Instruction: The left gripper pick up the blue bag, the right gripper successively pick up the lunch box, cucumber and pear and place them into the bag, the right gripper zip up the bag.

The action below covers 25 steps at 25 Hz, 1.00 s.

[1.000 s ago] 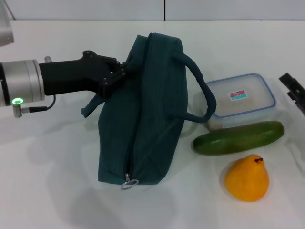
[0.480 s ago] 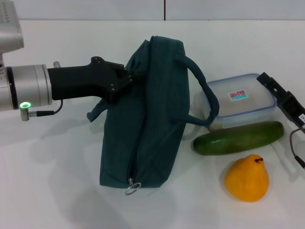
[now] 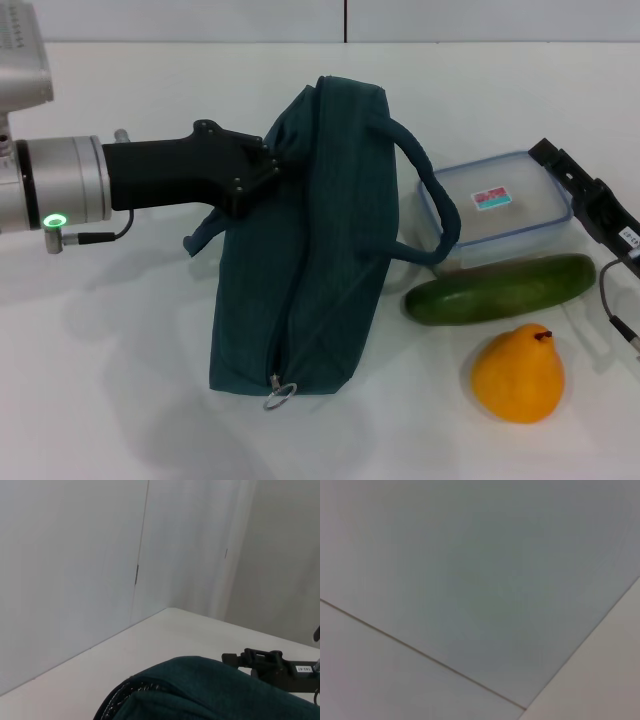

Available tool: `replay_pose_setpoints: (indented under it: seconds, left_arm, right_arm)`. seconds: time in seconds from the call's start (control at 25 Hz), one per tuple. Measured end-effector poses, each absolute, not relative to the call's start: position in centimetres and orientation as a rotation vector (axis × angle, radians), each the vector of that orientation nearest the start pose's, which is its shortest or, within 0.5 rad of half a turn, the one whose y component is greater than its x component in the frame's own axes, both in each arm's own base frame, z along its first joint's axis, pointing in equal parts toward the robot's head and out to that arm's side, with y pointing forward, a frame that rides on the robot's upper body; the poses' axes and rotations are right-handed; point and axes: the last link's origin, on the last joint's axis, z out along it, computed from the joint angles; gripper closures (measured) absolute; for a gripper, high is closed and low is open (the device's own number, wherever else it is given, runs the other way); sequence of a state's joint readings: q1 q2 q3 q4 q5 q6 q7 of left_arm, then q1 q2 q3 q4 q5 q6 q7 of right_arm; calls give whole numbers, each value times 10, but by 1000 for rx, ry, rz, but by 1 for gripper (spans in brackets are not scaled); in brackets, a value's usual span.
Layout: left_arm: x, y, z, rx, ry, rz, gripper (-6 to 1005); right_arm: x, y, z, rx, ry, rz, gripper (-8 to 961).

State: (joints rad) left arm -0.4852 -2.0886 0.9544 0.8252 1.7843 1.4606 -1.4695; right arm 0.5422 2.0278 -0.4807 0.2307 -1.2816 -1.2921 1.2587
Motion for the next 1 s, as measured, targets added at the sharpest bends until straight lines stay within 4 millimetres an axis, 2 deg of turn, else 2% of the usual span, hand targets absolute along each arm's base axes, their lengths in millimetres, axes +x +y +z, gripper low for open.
replay_pose_setpoints:
  seconds: [1.0]
  left_arm:
    - [-226, 345, 0, -2727, -479, -710, 947]
  right_arm:
    - [298, 322, -54, -1630, 1584, 1375, 243]
